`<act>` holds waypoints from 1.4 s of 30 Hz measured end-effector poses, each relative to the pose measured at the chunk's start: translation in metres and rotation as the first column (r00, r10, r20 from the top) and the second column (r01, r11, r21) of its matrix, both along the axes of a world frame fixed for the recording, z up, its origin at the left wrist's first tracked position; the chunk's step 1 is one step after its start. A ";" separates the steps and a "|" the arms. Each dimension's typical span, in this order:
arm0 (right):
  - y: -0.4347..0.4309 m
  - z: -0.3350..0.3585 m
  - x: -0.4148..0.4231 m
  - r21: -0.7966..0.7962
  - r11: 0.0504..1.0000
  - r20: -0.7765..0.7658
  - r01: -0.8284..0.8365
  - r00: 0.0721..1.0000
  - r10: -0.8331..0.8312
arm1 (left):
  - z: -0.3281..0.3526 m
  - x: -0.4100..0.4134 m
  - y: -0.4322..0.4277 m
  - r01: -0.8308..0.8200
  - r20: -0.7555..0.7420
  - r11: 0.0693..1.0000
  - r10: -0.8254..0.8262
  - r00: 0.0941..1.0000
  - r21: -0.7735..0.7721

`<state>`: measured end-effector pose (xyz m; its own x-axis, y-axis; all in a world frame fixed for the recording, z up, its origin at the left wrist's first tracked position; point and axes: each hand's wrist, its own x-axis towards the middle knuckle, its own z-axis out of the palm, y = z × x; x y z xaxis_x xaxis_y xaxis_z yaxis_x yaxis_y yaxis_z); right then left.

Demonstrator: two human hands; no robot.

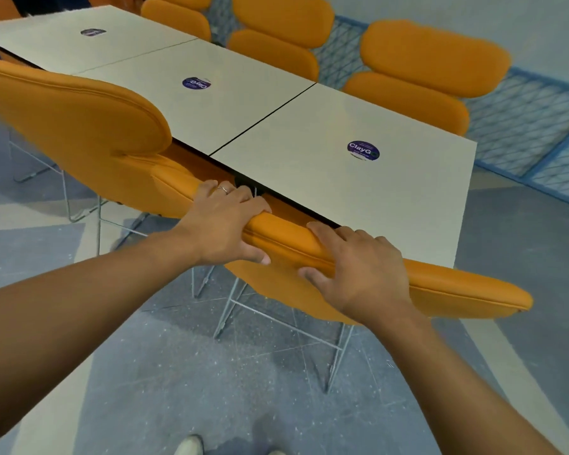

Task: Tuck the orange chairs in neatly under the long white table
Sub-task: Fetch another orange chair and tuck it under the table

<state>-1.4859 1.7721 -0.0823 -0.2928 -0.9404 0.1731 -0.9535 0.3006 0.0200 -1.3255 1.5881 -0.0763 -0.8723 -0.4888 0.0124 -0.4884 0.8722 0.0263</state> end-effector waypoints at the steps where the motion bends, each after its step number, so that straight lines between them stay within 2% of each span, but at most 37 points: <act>1: 0.000 0.000 0.001 -0.006 1.000 -0.011 0.015 1.000 -0.015 | -0.002 0.001 -0.002 0.018 -0.015 1.000 -0.018 1.000 -0.016; 9: -0.002 -0.003 0.012 -0.064 0.981 0.012 0.181 0.984 -0.180 | -0.013 0.003 -0.010 0.085 -0.135 0.995 -0.091 0.987 -0.053; 16: 0.002 -0.007 0.019 -0.095 0.956 -0.009 0.277 0.960 -0.279 | -0.014 0.002 -0.010 0.076 -0.128 0.996 -0.083 0.988 -0.055; 21: 0.017 -0.005 0.011 -0.046 0.954 -0.056 0.297 0.952 -0.300 | -0.013 0.002 -0.008 0.059 -0.145 0.997 -0.066 0.987 -0.053; 34: 0.065 0.017 -0.041 0.139 0.864 -0.080 0.484 0.875 -0.477 | -0.013 -0.001 -0.006 0.032 -0.166 0.996 -0.045 0.985 -0.079; 42: 0.067 0.013 -0.039 0.075 0.861 -0.014 0.502 0.864 -0.503 | -0.014 0.001 -0.008 0.058 -0.164 0.997 -0.067 0.984 -0.057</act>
